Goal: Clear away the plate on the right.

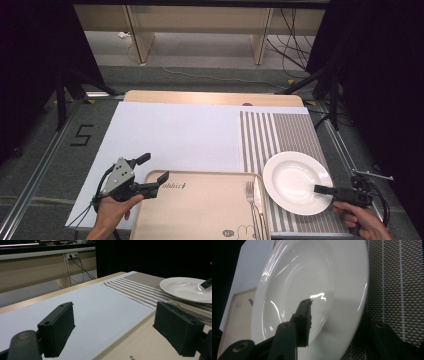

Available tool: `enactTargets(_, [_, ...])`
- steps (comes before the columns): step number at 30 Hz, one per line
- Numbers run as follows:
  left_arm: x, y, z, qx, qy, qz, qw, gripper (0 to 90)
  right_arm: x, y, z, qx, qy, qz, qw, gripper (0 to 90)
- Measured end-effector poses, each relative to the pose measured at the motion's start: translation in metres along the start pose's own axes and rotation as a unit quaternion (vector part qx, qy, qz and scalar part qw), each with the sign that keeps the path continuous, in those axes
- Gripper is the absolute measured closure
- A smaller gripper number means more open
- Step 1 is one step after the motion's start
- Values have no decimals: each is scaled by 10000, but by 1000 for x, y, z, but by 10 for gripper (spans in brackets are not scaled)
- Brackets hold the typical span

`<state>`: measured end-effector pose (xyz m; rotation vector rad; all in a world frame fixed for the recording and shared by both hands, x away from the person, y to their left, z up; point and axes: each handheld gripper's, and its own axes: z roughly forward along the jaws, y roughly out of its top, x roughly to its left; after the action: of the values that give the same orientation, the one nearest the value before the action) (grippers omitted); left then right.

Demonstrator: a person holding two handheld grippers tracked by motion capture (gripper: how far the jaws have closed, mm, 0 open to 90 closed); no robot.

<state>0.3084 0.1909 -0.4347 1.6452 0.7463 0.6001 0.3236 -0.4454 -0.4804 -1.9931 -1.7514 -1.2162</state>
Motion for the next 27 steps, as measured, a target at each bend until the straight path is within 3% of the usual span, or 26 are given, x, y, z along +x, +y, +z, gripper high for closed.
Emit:
enactTargets(2, [0, 0, 0, 0, -1, -1, 10000, 160, -1, 0, 1, 28, -135, -76, 9999, 611])
enactTargets(9, [0, 0, 0, -12, 4, -5, 10000, 160, -1, 1, 2, 36, -169, 26, 9998, 657])
enactTargets(17, [1, 0, 0, -68, -13, -32, 10000, 160, -2, 2, 3, 60, -137, 41, 9999, 715])
enactTargets(27, [0, 0, 0, -22, -11, -19, 10000, 160, -2, 2, 4, 77, -93, 234, 9997, 743])
